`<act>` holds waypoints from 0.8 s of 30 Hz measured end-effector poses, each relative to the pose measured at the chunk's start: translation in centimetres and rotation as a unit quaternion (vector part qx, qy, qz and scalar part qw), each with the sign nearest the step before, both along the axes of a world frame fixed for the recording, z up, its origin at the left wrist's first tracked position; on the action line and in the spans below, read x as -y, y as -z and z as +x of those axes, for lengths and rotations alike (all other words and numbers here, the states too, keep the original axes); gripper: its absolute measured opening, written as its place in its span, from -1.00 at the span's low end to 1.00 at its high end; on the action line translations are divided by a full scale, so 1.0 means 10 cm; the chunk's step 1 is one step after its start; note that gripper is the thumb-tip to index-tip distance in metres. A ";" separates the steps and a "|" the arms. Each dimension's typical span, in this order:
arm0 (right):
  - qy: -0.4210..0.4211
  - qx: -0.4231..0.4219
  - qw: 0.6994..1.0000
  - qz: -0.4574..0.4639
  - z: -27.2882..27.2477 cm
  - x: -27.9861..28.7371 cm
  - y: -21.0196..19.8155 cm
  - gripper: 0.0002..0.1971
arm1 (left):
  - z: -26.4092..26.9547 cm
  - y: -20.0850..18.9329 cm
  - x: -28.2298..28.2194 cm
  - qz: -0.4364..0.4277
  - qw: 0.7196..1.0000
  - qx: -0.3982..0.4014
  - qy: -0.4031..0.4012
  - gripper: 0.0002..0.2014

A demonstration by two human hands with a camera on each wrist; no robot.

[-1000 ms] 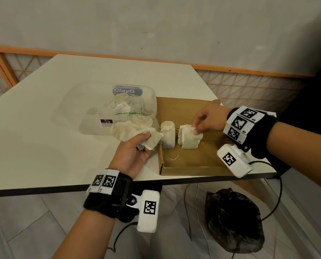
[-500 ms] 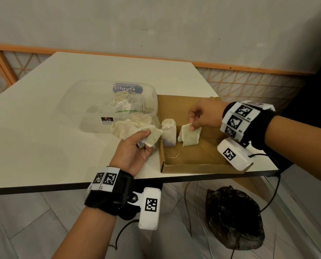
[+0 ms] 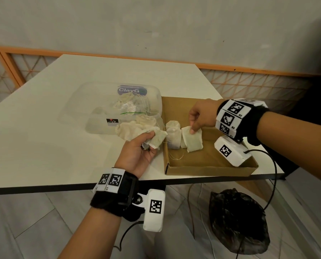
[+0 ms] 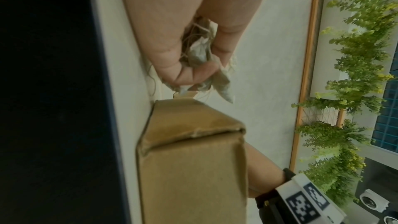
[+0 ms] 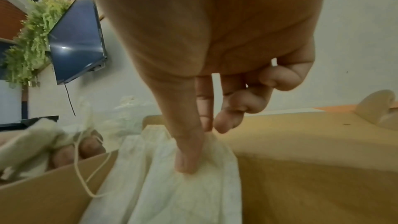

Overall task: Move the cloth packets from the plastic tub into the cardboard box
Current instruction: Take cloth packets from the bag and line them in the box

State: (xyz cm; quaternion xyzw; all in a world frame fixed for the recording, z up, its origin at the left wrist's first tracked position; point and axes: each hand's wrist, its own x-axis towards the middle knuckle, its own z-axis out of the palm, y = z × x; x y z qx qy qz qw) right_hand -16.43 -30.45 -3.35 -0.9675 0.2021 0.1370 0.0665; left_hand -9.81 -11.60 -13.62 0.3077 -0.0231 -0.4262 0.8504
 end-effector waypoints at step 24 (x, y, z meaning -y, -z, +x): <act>0.010 0.129 0.975 0.183 0.07 -0.74 0.12 -0.46 | -0.03 -0.06 -0.05 -0.055 0.997 0.040 0.034 -0.69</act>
